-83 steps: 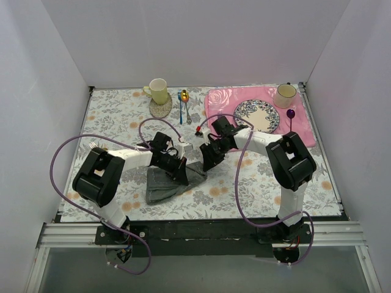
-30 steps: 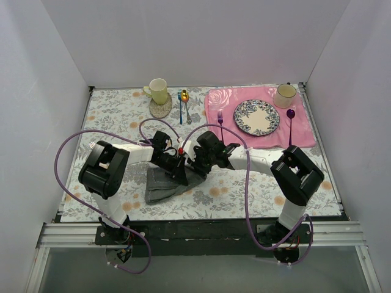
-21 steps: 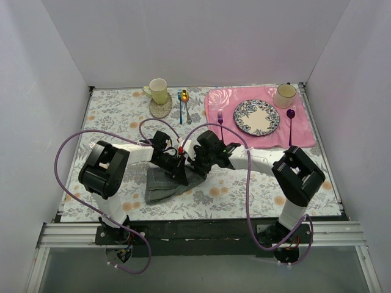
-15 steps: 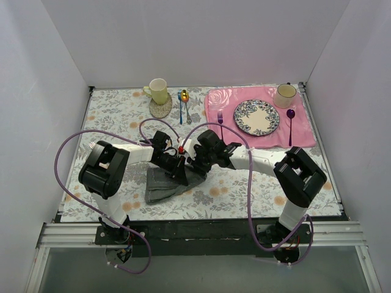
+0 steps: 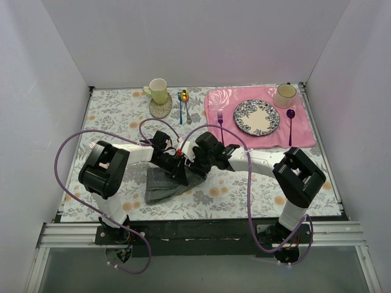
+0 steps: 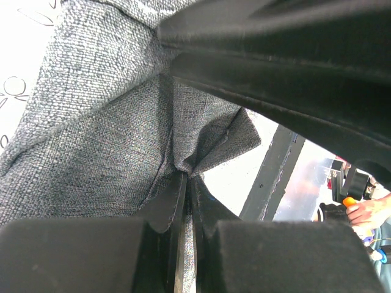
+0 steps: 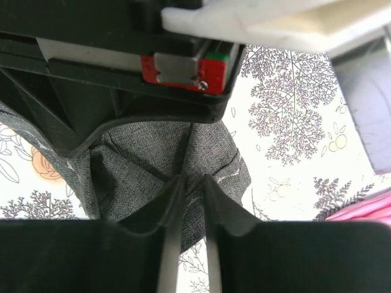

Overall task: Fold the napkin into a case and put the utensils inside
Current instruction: Stuff the top corner of the smaller-rectangle-folded napkin into the folded napkin.

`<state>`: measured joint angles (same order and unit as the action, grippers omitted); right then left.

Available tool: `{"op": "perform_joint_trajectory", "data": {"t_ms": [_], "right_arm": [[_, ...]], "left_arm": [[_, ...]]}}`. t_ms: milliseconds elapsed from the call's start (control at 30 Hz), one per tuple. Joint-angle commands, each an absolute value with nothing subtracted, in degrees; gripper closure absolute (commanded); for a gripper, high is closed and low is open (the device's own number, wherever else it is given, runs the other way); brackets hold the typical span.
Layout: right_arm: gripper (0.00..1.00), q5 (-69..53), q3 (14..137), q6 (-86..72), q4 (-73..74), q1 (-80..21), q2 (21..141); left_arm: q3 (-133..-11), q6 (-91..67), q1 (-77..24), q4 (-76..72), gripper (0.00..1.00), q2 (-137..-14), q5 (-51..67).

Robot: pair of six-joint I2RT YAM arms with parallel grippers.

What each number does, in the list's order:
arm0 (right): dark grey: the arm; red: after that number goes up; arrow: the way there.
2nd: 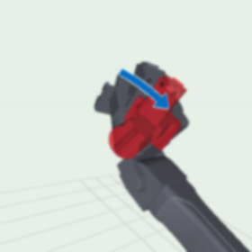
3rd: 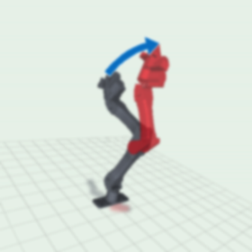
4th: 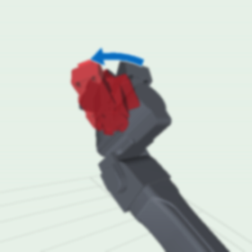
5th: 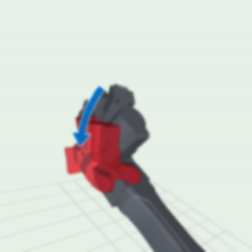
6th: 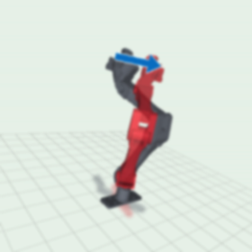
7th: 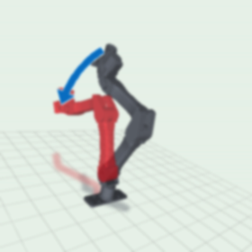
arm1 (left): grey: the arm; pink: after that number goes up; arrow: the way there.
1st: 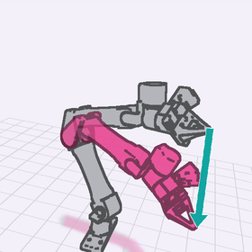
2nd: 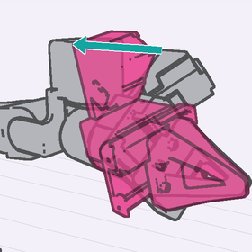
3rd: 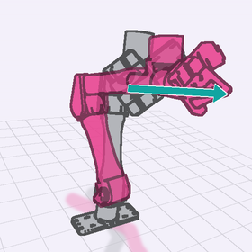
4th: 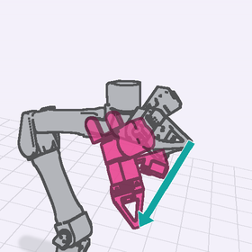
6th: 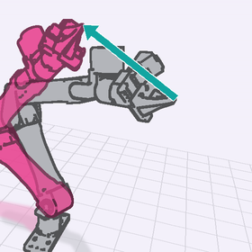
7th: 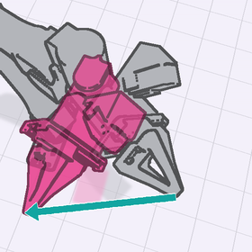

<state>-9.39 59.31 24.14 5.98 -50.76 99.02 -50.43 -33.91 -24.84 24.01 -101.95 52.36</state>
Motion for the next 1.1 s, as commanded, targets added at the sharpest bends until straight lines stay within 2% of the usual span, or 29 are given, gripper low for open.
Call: {"op": "perform_joint_trajectory", "data": {"t_ms": [0, 167, 200, 233, 667, 1033, 1067], "right_arm": [[0.77, -6.9, 60.0, 25.0, 4.9, -51.2, 99.5], [0.91, -7.6, 60.9, 24.6, 5.6, -51.2, 98.1], [0.98, -7.6, 60.9, 24.6, 5.6, -51.2, 97.9], [0.99, -7.6, 60.9, 24.6, 5.5, -51.2, 97.5], [0.99, -11.4, 60.6, 21.1, 4.4, -50.6, 92.8], [0.99, -14.1, 61.9, 22.1, 7.4, -49.7, 94.8], [0.94, -14.1, 62.5, 22.1, 7.8, -49.7, 95.2]], "left_arm": [[-51.6, -33.3, -24.3, 24.7, 1.0, -101.7, 52.3], [-51.7, -33.6, -24.3, 24.5, 1.0, -101.8, 52.5], [-51.6, -33.5, -24.3, 24.6, 1.0, -101.7, 52.5], [-51.6, -33.5, -24.3, 24.5, 1.0, -101.7, 52.4], [-51.2, -33.5, -24.0, 24.8, 1.0, -101.0, 52.2], [-52.8, -34.6, -23.5, 26.1, 1.0, -99.7, 53.5], [-52.8, -34.6, -23.4, 26.2, 1.0, -99.8, 53.5]]}}
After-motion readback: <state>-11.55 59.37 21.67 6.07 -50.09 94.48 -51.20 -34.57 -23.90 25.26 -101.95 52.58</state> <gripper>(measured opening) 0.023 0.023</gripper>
